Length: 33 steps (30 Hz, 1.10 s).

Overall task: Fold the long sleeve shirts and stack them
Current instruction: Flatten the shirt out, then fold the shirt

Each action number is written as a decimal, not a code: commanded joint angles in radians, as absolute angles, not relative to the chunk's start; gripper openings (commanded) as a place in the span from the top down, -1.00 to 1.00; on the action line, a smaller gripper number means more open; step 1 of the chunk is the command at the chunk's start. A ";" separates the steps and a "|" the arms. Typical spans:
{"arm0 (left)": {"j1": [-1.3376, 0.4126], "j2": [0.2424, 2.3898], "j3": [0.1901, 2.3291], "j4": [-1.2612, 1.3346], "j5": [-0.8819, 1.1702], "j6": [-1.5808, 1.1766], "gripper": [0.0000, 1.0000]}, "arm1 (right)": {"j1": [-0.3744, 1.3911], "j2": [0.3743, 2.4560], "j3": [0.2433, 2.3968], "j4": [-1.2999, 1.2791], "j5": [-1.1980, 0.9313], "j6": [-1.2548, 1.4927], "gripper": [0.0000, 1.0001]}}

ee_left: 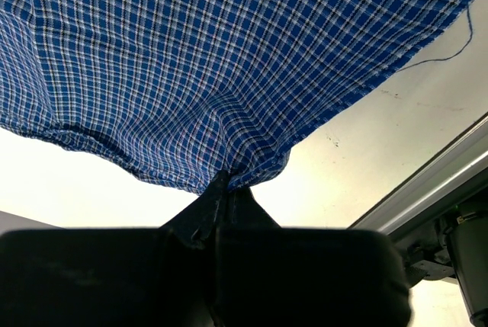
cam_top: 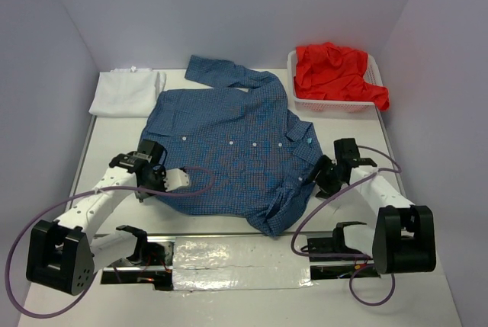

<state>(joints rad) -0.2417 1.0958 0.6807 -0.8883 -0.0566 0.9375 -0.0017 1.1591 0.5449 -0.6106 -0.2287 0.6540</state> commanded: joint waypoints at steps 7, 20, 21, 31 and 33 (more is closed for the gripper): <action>-0.249 1.081 0.667 -0.879 -0.066 0.905 1.00 | 0.021 1.151 0.537 -0.512 -0.227 0.698 1.00; -0.249 0.942 0.791 -1.107 -0.104 0.870 1.00 | 0.023 0.664 1.023 -1.060 0.147 0.588 1.00; -0.249 0.927 0.798 -1.127 -0.109 0.871 1.00 | 0.023 0.652 1.035 -1.074 0.144 0.584 1.00; -0.258 0.805 0.957 -1.330 -0.028 0.900 1.00 | 0.021 0.604 1.374 -1.259 0.140 0.505 1.00; -0.258 0.828 0.957 -1.319 -0.011 0.879 1.00 | 0.021 0.650 1.504 -1.282 0.135 0.491 1.00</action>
